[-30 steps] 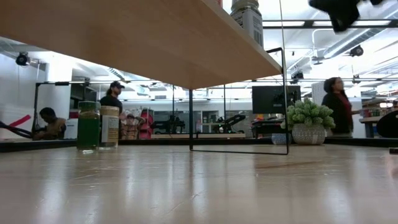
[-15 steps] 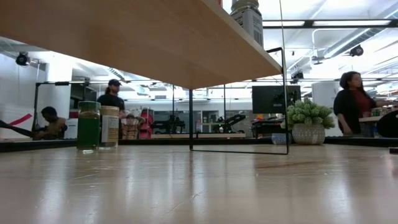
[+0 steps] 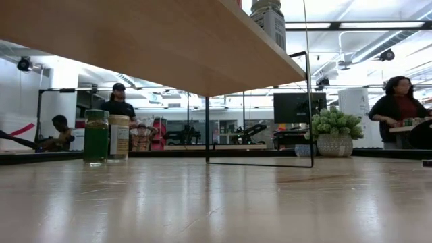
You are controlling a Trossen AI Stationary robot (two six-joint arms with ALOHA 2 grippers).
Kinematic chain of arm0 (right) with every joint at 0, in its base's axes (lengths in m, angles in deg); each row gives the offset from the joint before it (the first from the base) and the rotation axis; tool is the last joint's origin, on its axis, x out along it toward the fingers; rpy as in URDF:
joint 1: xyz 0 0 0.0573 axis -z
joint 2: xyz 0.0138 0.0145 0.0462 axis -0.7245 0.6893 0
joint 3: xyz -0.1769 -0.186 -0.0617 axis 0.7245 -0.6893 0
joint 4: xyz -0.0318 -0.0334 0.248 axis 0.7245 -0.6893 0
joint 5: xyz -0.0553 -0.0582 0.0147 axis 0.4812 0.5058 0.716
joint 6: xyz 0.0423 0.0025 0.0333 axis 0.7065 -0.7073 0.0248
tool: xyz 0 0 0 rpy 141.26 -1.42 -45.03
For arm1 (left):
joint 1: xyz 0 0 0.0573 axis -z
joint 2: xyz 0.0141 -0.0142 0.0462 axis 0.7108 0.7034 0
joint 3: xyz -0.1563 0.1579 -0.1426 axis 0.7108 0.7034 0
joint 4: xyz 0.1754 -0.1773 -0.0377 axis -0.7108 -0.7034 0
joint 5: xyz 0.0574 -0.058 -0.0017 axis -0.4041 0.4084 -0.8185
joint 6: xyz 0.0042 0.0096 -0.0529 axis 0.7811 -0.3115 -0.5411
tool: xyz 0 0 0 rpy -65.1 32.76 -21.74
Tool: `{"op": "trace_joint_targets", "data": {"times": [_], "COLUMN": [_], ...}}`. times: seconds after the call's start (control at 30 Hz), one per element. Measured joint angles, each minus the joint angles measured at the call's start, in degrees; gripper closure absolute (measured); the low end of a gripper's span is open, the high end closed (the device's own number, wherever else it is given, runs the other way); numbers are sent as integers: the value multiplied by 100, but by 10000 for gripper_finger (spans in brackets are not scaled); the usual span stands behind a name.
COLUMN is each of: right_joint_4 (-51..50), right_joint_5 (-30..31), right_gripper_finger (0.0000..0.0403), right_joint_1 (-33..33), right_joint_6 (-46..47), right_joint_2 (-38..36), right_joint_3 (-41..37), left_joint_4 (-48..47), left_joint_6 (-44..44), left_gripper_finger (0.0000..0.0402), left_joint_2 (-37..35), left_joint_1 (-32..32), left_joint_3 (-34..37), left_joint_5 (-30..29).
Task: Shelf spices
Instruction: Remove the white seasoning bottle from the shelf
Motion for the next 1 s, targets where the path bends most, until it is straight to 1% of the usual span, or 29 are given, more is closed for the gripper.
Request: {"op": "trace_joint_targets", "data": {"times": [0.17, 0.23, 0.5, 0.67, 0.77, 0.9, 1.0], "right_joint_4": [2, 5, 89, 292, 318, 426, 443], "right_joint_5": [-339, -383, -429, -1079, -1144, -1418, -1458], "right_gripper_finger": [130, 130, 130, 130, 130, 130, 130], "right_joint_1": [143, 208, 531, 807, 913, 1025, 1063], "right_joint_6": [-23, -41, -157, -165, -169, -166, -169], "right_joint_2": [287, 414, 834, 1017, 1130, 1289, 1444], "right_joint_3": [-27, -27, -42, -44, -44, -72, -88], "left_joint_4": [428, 541, 595, 595, 597, 605, 611], "left_joint_6": [-3, 1, -99, -102, -156, -410, -582], "left_gripper_finger": [204, 203, 207, 204, 204, 207, 206], "left_joint_2": [-232, -284, -297, -297, -297, -297, -294], "left_joint_1": [-2, 0, 13, 22, 22, 22, 22], "left_joint_3": [463, 599, 708, 721, 801, 999, 1100], "left_joint_5": [-28, -110, -151, -151, -153, -160, -328]}}
